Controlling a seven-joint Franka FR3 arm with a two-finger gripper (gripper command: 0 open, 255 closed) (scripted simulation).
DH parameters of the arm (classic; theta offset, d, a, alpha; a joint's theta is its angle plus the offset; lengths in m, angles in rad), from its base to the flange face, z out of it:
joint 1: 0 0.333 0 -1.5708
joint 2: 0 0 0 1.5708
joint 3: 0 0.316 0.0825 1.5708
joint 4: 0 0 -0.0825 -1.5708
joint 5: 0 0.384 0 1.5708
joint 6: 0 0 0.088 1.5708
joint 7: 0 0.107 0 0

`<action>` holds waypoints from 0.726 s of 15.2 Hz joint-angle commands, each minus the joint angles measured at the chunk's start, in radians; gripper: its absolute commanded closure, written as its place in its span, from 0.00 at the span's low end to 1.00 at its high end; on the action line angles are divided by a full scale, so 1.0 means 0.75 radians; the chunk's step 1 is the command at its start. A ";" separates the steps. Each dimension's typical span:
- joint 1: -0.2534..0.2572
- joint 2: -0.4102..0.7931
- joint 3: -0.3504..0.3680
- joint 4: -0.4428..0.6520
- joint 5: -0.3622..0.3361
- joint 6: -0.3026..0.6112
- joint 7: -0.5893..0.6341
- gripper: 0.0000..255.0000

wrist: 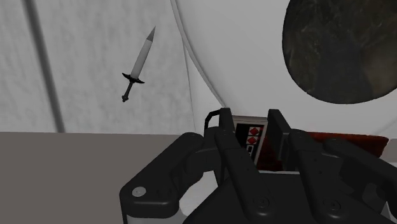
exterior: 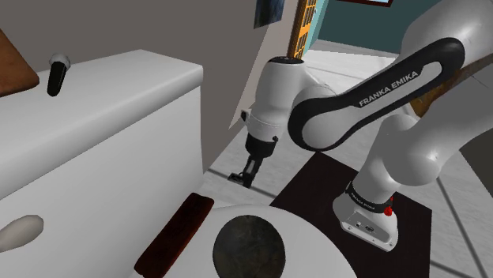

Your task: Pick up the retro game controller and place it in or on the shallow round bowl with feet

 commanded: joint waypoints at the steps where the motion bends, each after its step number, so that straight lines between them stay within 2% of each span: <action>1: 0.038 -0.042 0.029 -0.018 0.029 -0.016 0.044 1.00; 11: 0.263 -0.186 0.280 -0.029 0.179 -0.079 0.399 1.00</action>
